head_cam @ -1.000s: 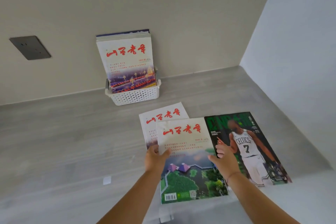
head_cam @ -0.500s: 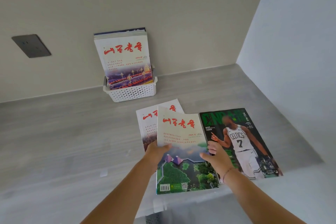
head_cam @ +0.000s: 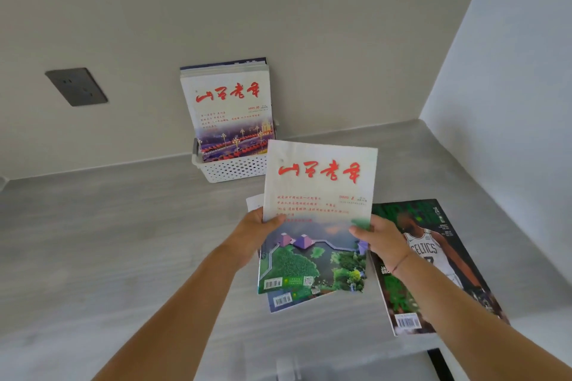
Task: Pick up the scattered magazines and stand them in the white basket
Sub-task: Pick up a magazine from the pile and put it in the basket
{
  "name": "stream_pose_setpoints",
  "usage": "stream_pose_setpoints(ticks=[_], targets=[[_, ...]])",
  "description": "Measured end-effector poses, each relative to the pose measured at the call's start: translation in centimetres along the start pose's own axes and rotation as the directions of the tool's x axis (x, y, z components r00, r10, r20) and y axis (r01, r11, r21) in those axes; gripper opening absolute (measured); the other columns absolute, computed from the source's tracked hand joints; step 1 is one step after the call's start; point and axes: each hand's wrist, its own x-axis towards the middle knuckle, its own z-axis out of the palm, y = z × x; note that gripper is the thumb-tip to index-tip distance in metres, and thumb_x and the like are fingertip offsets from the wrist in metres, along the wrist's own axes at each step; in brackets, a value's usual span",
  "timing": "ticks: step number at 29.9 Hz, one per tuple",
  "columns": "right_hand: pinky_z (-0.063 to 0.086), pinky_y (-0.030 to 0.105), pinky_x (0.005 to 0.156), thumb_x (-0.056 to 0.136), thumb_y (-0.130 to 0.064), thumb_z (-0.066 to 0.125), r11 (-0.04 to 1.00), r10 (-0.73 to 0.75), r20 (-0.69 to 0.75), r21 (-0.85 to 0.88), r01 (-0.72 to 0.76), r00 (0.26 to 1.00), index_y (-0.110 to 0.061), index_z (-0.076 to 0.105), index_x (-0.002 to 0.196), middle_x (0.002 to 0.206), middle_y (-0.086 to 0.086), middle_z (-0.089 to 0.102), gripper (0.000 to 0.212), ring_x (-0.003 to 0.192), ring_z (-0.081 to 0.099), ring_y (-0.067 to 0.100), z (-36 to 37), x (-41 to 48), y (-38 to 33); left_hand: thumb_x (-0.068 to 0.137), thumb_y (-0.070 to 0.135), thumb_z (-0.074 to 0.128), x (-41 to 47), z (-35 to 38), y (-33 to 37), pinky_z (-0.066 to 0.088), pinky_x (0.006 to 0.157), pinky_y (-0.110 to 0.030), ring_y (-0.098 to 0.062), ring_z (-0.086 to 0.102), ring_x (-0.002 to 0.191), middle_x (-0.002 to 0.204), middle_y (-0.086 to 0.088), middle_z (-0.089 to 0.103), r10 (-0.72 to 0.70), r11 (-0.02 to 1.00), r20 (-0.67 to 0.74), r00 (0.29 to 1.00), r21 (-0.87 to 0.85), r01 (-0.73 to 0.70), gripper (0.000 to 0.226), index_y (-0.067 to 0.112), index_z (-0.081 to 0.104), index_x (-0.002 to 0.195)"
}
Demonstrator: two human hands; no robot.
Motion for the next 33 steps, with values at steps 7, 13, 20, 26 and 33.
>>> stream_pose_setpoints(ticks=[7, 13, 20, 26, 33], targets=[[0.046, 0.017, 0.054, 0.085, 0.000, 0.062, 0.984, -0.173, -0.062, -0.058, 0.170, 0.983, -0.004, 0.065, 0.096, 0.041, -0.018, 0.060, 0.013, 0.039, 0.052, -0.010, 3.9, 6.6, -8.7, 0.085, 0.003, 0.063, 3.8, -7.5, 5.0, 0.055, 0.057, -0.017, -0.004, 0.069, 0.069, 0.108, -0.010, 0.068, 0.132, 0.990, -0.180, 0.975, -0.030, -0.139, 0.026, 0.002, 0.066, 0.110], [0.044, 0.030, 0.060, 0.087, -0.008, 0.061, 0.946, -0.303, -0.113, -0.157, 0.284, 0.946, -0.007, 0.062, 0.088, 0.053, -0.001, 0.053, 0.002, 0.048, 0.046, 0.014, 8.4, 12.5, -16.2, 0.084, 0.000, 0.064, 8.0, -13.7, 9.7, 0.059, 0.069, -0.027, -0.025, 0.068, 0.083, 0.106, -0.013, 0.070, 0.202, 0.972, -0.381, 0.902, -0.035, -0.232, 0.020, 0.002, 0.070, 0.102], [0.051, 0.016, 0.048, 0.082, -0.008, 0.066, 0.922, -0.373, -0.151, -0.174, 0.347, 0.915, -0.002, 0.068, 0.102, 0.077, 0.008, 0.066, 0.020, 0.052, 0.055, 0.013, 12.5, 19.1, -21.5, 0.079, 0.009, 0.070, 13.0, -19.1, 13.2, 0.053, 0.070, -0.024, -0.017, 0.064, 0.076, 0.093, -0.005, 0.073, 0.282, 0.947, -0.564, 0.776, 0.035, -0.319, 0.015, 0.009, 0.075, 0.093], [0.044, 0.004, 0.044, 0.082, -0.008, 0.067, 0.931, -0.345, -0.167, -0.188, 0.314, 0.924, -0.003, 0.068, 0.105, 0.083, 0.004, 0.065, 0.023, 0.066, 0.059, 0.017, 15.0, 22.9, -21.3, 0.081, 0.012, 0.069, 16.7, -21.1, 12.3, 0.049, 0.064, -0.016, -0.013, 0.064, 0.075, 0.089, 0.005, 0.069, 0.309, 0.939, -0.590, 0.746, 0.065, -0.338, 0.015, 0.011, 0.075, 0.094], [0.051, 0.021, 0.053, 0.083, -0.008, 0.065, 0.958, -0.210, -0.134, -0.227, 0.176, 0.968, 0.000, 0.068, 0.098, 0.074, 0.011, 0.067, 0.018, 0.053, 0.057, 0.019, 16.8, 24.9, -17.2, 0.077, 0.016, 0.074, 19.3, -21.2, 7.9, 0.053, 0.066, -0.025, -0.017, 0.065, 0.075, 0.087, 0.000, 0.072, 0.211, 0.976, -0.604, 0.769, 0.086, -0.200, 0.005, 0.018, 0.072, 0.081]])
